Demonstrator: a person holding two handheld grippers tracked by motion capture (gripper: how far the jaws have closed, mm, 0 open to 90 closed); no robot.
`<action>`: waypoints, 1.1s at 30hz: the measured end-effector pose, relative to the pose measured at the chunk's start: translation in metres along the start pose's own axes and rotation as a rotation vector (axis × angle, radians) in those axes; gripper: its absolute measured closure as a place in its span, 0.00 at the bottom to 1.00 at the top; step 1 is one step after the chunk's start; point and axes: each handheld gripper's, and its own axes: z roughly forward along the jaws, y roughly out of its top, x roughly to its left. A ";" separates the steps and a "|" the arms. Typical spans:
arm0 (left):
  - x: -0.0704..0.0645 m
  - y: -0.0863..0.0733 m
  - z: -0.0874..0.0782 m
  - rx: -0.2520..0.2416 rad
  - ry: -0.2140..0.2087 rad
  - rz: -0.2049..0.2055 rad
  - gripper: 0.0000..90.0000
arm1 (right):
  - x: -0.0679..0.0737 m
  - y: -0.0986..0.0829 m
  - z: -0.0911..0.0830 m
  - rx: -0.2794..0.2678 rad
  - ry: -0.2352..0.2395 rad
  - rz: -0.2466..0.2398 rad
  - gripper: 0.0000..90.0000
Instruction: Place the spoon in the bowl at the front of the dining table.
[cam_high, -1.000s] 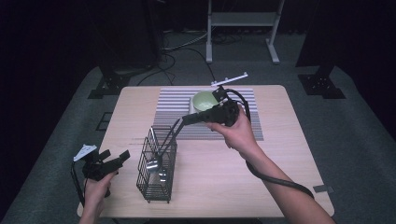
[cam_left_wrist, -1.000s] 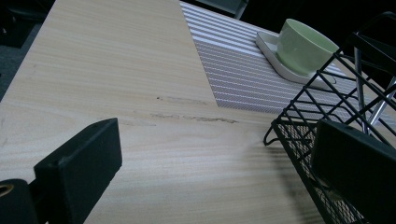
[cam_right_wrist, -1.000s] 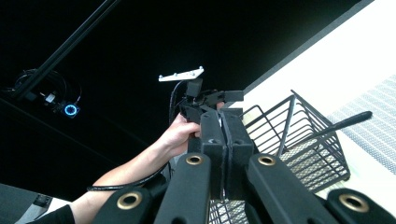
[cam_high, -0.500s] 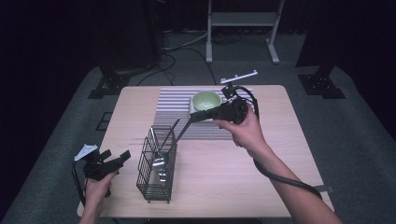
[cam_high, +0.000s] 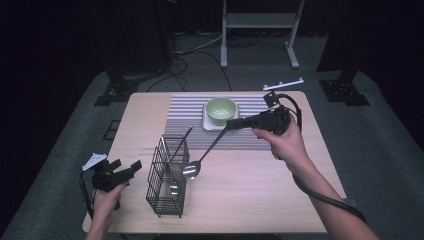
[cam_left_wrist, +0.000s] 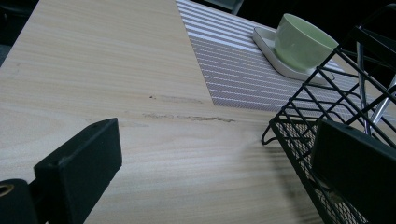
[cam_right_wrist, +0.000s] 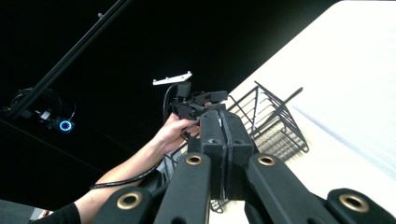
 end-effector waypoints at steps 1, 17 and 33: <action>0.000 0.000 0.000 0.000 0.000 0.000 0.01 | 0.000 0.000 0.000 0.000 0.000 0.000 0.99; 0.000 0.000 0.000 0.000 0.002 0.000 0.01 | -0.015 -0.018 -0.028 -0.026 -0.034 0.039 0.99; 0.000 0.000 0.000 0.001 0.001 -0.001 0.01 | -0.029 -0.034 -0.049 -0.052 -0.057 0.076 0.99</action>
